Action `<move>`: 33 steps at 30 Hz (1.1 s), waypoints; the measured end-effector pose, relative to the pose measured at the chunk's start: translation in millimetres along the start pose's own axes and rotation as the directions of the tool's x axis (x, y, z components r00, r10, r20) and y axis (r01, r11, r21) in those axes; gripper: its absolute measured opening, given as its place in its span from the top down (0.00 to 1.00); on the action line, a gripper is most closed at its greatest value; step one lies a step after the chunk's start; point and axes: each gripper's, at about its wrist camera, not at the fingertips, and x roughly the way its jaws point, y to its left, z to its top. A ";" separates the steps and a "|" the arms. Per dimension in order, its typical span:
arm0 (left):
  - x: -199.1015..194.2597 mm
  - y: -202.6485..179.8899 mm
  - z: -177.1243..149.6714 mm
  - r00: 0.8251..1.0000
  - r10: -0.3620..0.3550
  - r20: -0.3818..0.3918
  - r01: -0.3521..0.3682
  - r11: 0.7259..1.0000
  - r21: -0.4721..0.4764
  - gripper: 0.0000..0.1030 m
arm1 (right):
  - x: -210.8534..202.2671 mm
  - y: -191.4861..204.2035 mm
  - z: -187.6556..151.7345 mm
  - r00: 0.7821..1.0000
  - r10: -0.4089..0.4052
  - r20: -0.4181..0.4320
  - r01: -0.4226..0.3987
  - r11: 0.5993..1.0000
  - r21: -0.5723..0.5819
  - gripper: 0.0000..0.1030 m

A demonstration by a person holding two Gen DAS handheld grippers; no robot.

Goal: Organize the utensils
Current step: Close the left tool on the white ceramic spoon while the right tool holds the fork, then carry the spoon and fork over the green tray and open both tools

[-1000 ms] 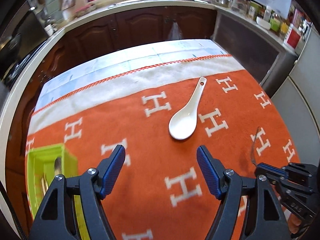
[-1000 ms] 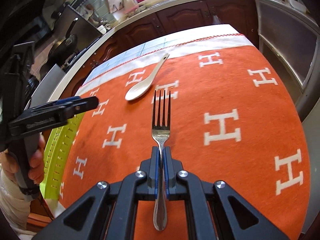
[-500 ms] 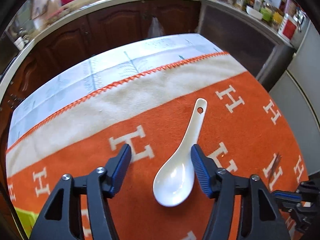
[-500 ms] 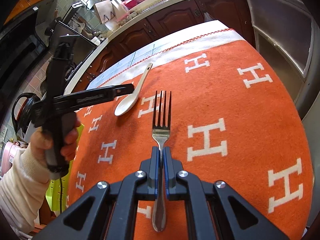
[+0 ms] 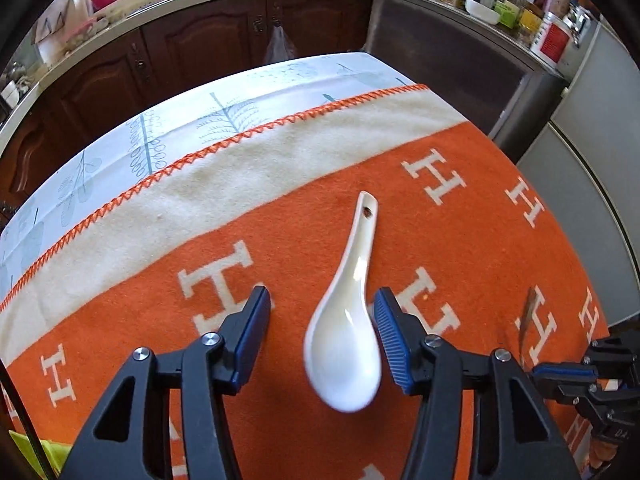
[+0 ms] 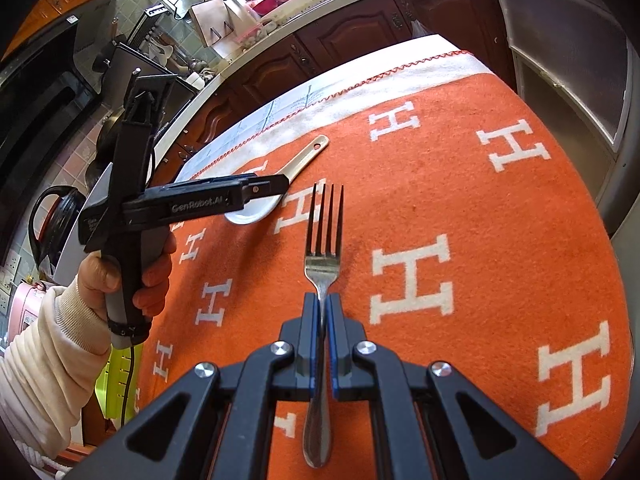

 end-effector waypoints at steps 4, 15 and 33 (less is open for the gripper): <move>0.8 -12.6 -6.7 0.999 0.035 0.017 -0.036 0.998 0.052 0.54 | 2.9 -2.7 -0.8 1.000 -0.004 -0.006 0.004 1.000 0.005 0.96; -9.5 -14.0 -14.7 0.999 0.033 0.010 -0.032 0.996 -0.078 0.91 | 3.3 -0.1 -3.9 1.000 -0.015 -0.006 0.015 1.000 0.000 0.96; -155.4 15.6 -123.5 0.962 0.253 0.102 -0.199 0.906 -0.373 0.95 | -11.4 53.8 -16.1 0.998 0.063 -0.022 -0.064 0.997 -0.045 0.96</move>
